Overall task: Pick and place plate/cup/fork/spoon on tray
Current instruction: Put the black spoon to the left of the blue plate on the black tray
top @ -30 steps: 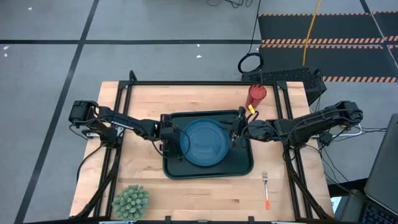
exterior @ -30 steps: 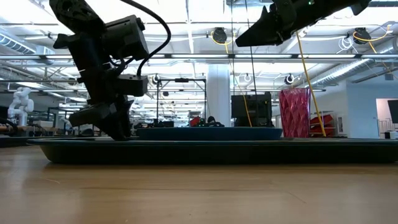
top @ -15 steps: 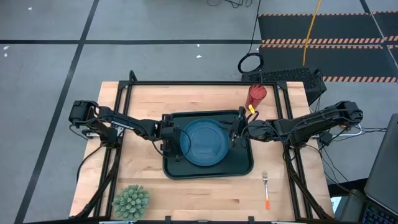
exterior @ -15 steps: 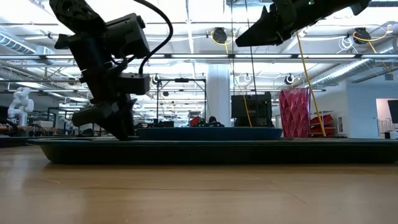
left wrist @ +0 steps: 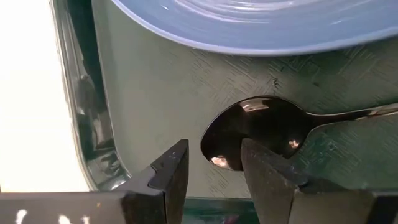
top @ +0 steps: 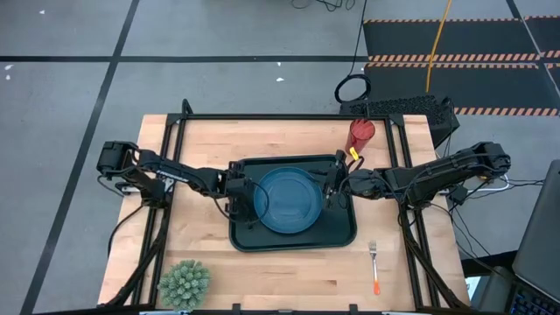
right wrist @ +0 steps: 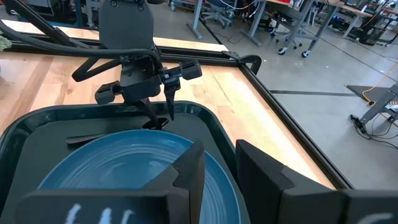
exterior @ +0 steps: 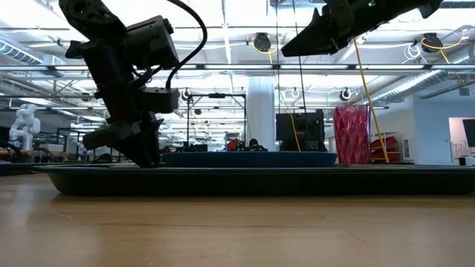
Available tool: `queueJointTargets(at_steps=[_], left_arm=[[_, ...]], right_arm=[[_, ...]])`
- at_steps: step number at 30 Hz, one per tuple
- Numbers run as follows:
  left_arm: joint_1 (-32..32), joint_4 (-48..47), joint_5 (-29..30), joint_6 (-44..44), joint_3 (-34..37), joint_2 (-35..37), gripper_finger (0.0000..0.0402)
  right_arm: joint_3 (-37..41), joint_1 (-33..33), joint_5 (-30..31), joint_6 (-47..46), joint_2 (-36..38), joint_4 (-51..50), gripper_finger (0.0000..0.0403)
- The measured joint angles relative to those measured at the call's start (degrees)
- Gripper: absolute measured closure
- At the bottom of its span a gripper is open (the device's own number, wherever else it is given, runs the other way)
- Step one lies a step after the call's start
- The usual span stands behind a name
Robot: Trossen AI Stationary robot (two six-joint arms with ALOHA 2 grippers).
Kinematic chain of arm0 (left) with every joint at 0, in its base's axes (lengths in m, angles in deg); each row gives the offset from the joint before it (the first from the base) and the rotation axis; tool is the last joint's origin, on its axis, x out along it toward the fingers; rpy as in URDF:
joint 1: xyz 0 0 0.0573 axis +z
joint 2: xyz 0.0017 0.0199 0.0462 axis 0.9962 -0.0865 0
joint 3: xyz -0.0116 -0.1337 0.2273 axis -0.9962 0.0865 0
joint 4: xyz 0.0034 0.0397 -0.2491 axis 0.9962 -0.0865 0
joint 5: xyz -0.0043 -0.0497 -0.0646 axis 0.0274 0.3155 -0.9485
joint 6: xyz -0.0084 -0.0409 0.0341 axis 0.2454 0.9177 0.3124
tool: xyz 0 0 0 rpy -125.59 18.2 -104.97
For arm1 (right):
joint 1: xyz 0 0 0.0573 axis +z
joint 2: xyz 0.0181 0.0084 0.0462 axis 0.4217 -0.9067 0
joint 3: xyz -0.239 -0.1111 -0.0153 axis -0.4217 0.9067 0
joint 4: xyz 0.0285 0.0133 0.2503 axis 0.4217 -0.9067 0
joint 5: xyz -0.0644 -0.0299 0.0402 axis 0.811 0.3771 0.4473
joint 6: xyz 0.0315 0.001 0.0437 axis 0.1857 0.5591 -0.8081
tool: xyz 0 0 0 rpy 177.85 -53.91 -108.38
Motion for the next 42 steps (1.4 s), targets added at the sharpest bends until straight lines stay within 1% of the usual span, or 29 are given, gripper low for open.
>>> queueJointTargets(at_steps=[7,14,20,27,33,40,42], left_arm=[[0.00,-0.28,-0.07,-0.95,0.00,0.00,0.0250],[0.00,-3.21,-0.02,-3.43,-0.01,0.00,0.0250],[0.00,-1.85,1.53,-3.80,-0.02,0.00,0.0250],[0.11,-0.85,1.89,-3.80,-0.02,0.00,0.0250],[0.09,2.65,1.97,-4.29,-0.02,0.00,0.0250],[0.11,1.35,1.79,-4.24,-0.02,0.00,0.0250],[0.04,1.31,2.75,-4.22,-0.02,0.00,0.0250]], right_arm=[[0.00,-0.02,0.00,0.00,0.00,0.02,0.0319],[0.00,0.00,0.00,0.00,0.00,0.04,0.0319],[0.00,0.00,0.00,0.00,0.00,0.04,0.0319],[0.00,0.00,0.00,-0.01,-0.02,0.04,0.0319],[0.00,0.00,0.00,-0.02,-0.02,0.05,0.0319],[0.00,0.00,0.00,0.00,-0.02,0.04,0.0319],[0.00,0.00,0.00,-0.02,-0.02,0.04,0.0319]])
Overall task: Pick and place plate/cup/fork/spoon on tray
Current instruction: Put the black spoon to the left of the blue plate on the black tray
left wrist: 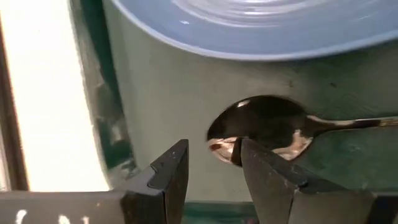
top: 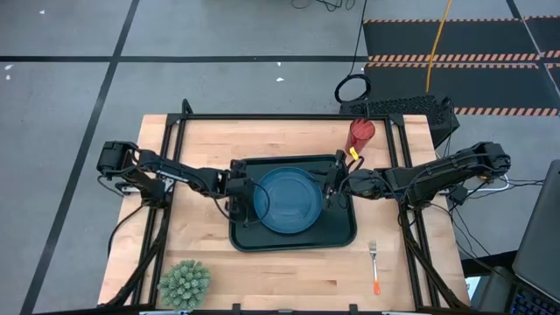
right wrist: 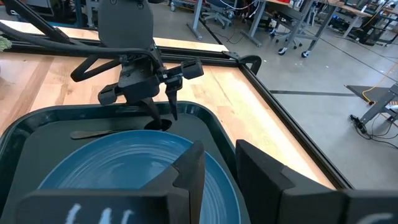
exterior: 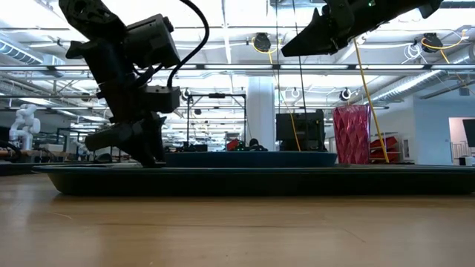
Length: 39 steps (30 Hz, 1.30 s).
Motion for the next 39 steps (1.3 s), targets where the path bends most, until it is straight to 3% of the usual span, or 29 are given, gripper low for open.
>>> queueJointTargets(at_steps=[7,12,15,21,39], left_arm=[[-0.07,-6.00,2.34,0.98,-5.67,-0.04,0.0250],[-1.79,-10.83,-0.04,5.73,-10.39,-0.02,0.0250],[-4.04,-11.59,-2.88,7.68,-10.44,-0.02,0.0250],[-7.83,-13.42,-2.78,10.23,-10.31,-0.02,0.0250],[-9.63,-12.21,-2.26,11.07,-10.23,-7.23,0.0250]], right_arm=[[0.00,-0.02,0.00,0.00,0.02,0.00,0.0319],[0.00,0.00,0.00,0.00,0.01,-0.06,0.0319],[0.00,0.00,0.00,-0.02,0.00,-0.77,0.0319],[0.00,-0.02,0.02,-0.62,0.00,-1.29,0.0319],[0.00,-0.04,0.02,-1.25,0.00,-1.25,0.0319]])
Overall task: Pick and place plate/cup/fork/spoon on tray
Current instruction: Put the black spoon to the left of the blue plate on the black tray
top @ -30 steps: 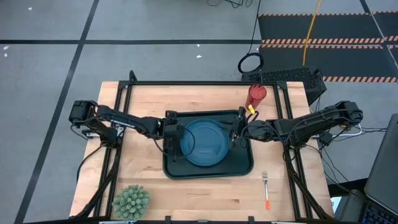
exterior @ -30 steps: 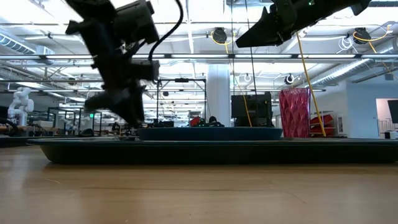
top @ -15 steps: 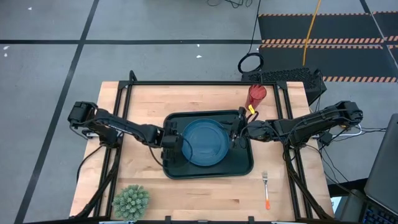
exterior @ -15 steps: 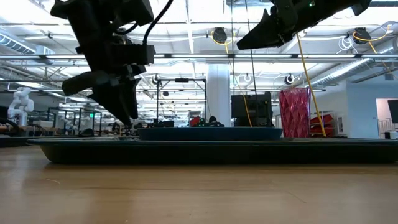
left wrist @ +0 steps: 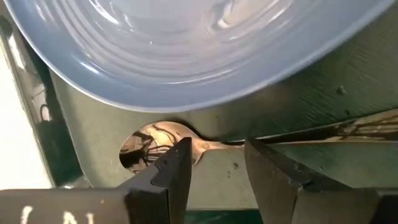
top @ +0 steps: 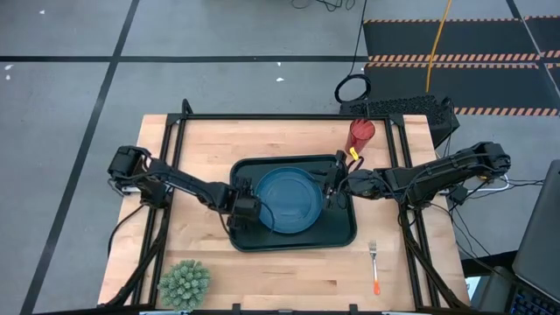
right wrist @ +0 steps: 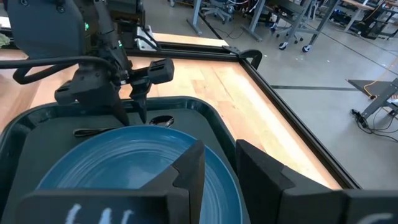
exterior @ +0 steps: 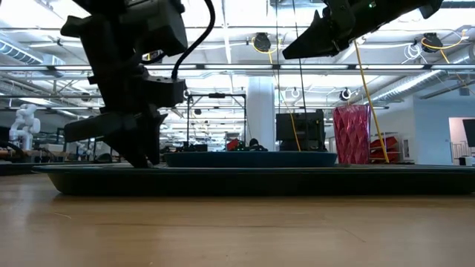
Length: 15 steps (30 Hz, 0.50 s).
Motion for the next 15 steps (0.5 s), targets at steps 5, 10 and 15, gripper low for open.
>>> queueJointTargets(at_steps=[5,10,15], left_arm=[[0.32,-0.03,0.00,-0.30,0.00,0.00,0.0250],[0.32,-0.81,-0.16,0.22,0.00,0.00,0.0250],[0.32,-0.79,-0.10,0.29,0.00,0.54,0.0250]], right_arm=[[0.00,0.00,0.00,0.03,0.00,0.00,0.0319],[0.00,0.00,0.00,0.15,0.00,0.00,0.0319],[0.00,0.00,0.00,0.14,0.00,0.00,0.0319]])
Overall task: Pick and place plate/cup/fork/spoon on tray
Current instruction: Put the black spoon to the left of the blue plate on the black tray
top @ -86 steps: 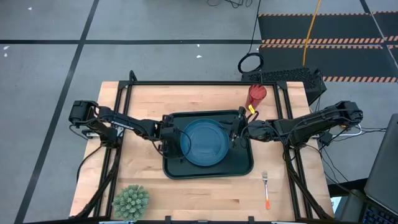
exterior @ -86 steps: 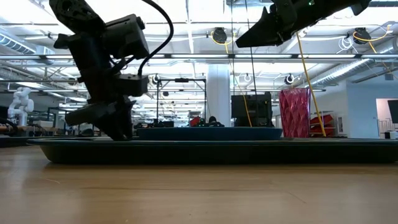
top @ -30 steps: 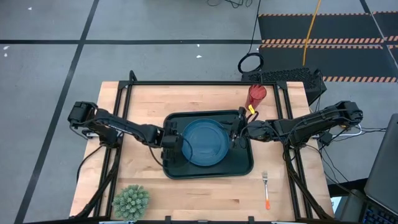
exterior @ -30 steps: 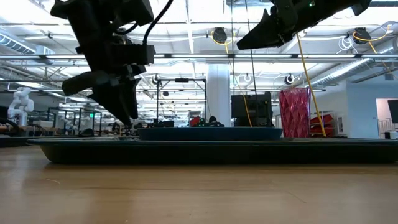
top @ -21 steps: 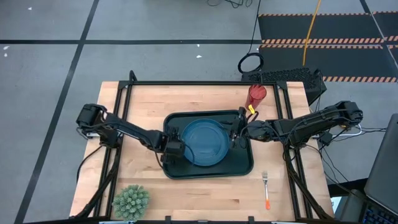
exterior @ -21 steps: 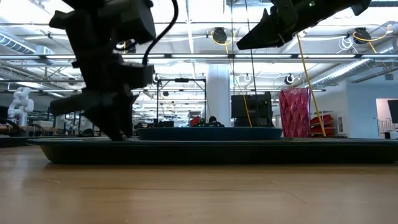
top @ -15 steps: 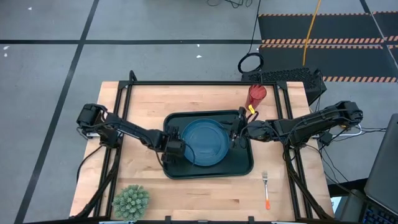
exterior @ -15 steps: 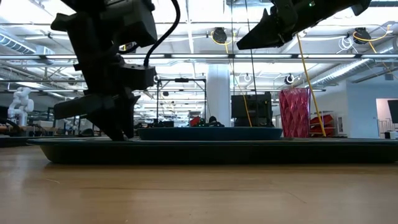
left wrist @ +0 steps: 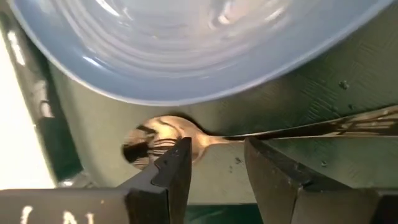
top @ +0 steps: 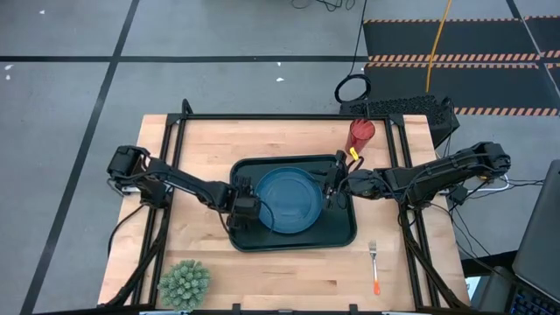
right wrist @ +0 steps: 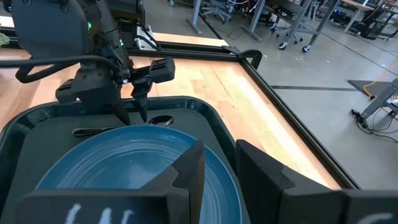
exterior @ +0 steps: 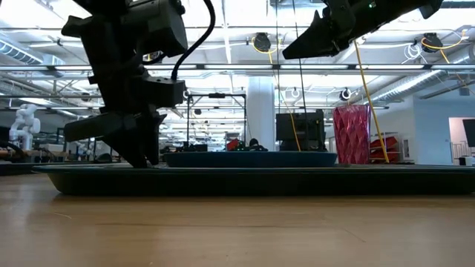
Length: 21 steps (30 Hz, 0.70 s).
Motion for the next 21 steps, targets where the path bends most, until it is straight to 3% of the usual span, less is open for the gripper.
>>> queueJointTargets(at_steps=[21], left_arm=[[1.99,4.68,1.13,-1.55,-0.11,3.07,0.0250]], right_arm=[[0.00,-0.02,0.02,-0.30,0.00,-0.37,0.0319]])
